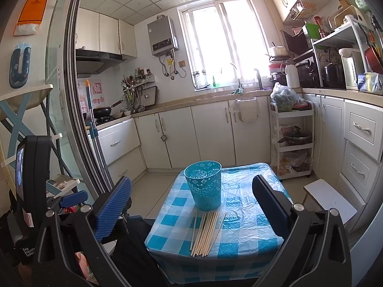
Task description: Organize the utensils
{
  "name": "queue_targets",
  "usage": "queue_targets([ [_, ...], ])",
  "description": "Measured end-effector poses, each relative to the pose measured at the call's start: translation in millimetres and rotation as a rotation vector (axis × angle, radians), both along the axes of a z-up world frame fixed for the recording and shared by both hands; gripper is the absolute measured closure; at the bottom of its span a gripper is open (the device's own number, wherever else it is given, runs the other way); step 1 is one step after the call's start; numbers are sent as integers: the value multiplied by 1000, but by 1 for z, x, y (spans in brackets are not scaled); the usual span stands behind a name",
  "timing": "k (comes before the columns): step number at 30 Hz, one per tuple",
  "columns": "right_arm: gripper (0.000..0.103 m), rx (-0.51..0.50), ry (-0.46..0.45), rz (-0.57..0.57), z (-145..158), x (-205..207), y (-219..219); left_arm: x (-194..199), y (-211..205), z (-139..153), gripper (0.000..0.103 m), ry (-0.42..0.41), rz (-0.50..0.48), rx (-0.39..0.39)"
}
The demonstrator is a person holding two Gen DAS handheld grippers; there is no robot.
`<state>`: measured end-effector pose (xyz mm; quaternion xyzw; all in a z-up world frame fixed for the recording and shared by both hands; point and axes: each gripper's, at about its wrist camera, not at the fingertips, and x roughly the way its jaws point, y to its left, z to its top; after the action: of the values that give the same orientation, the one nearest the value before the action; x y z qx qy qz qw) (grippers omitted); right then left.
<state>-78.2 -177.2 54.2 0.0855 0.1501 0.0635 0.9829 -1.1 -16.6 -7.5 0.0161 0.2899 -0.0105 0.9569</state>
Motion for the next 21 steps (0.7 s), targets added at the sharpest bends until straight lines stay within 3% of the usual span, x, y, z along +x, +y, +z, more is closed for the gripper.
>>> queue_targets([
  [5,6,4,44,7,-13,16,-3,21,1,-13,8,58,-15,19],
  [6,6,6,75,6,-16,23,-6,25,2,-17,8,27,-18,-11],
  [8,6,2,123,-20,-30,43,-13,41,10,-30,8,45,-42,-53],
  [10,6,12,244,-38,-57,74,-24,64,20,-49,8,86,-43,-112],
  [14,7,20,433,-16,-126,136,-35,116,32,-92,8,189,20,-95],
  [15,9,1,461,-12,-142,148,-37,128,32,-102,8,207,29,-94],
  [17,35,14,572,10,-177,173,-41,148,33,-120,8,246,36,-91],
  [21,54,14,661,5,-217,208,-46,182,22,-154,8,311,31,-86],
])
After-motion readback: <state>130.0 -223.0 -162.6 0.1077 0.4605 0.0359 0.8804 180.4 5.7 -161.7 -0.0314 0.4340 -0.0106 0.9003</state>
